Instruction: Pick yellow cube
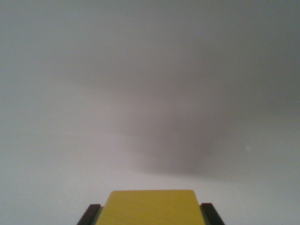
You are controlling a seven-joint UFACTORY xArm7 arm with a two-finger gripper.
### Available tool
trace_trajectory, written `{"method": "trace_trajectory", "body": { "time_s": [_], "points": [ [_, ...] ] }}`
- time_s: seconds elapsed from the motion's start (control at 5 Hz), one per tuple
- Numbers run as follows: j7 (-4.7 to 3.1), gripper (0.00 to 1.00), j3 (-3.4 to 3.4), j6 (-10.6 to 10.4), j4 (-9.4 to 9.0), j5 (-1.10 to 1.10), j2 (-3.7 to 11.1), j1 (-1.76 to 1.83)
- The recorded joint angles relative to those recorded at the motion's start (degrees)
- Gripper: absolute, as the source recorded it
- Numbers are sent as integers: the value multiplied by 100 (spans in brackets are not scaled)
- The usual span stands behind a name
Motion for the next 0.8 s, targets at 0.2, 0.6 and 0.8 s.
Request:
{"method": "trace_trajectory", "body": {
  "time_s": [0.2, 0.6, 0.8],
  "points": [
    [0, 100, 0, 0, 0, 0, 0, 0],
    [8, 100, -2, 240, 156, 1, -84, -3],
    [17, 100, -4, 490, 320, 2, -171, -6]
  ]
}}
